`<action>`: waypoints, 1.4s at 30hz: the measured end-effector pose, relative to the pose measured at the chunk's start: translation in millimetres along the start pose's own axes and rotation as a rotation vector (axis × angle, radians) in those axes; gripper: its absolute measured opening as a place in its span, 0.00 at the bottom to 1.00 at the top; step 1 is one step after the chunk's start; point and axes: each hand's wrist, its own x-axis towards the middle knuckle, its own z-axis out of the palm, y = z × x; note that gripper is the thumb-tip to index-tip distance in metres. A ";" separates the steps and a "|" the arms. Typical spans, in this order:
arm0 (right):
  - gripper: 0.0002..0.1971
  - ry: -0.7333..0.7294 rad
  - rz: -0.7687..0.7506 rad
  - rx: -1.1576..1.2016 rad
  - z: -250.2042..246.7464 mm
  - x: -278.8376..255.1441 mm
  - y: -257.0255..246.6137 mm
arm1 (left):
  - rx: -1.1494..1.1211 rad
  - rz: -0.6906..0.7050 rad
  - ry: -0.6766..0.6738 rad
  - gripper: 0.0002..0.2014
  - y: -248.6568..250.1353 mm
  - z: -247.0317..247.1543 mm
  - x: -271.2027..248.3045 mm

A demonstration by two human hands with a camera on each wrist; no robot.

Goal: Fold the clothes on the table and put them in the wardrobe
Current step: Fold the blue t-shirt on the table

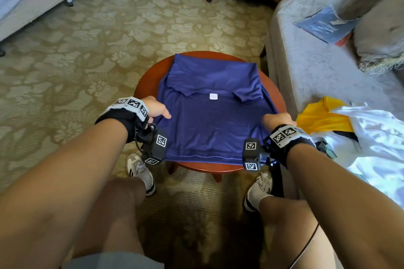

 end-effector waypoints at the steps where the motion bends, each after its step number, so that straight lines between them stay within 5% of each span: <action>1: 0.31 -0.012 0.006 0.007 -2.0 -2.3 2.7 | 0.040 0.003 0.004 0.29 0.0 2.5 -2.5; 5: 0.35 -0.077 0.012 0.051 -9.1 -5.8 8.6 | 0.121 0.042 0.020 0.27 7.2 9.4 -13.0; 11: 0.24 -0.085 -0.071 0.111 -16.1 7.6 -1.6 | 0.124 0.051 0.122 0.29 19.2 -4.1 4.3; 18: 0.31 -0.092 -0.087 0.127 -15.3 42.0 -68.5 | -0.020 0.124 0.171 0.17 68.7 -34.4 46.7; 21: 0.24 -0.120 -0.156 0.122 -7.2 64.2 -97.6 | 0.003 0.165 0.222 0.18 93.9 -42.0 72.7; 30: 0.34 -0.093 -0.222 0.228 24.2 141.5 -162.4 | -0.054 0.124 0.254 0.24 152.3 -46.8 165.4; 37: 0.22 0.015 -0.209 0.195 40.1 165.0 -184.8 | 0.063 0.162 0.275 0.21 158.7 -52.5 199.0; 42: 0.12 0.132 -0.280 0.324 24.7 162.9 -203.5 | -0.152 0.295 0.422 0.13 164.0 -69.0 199.0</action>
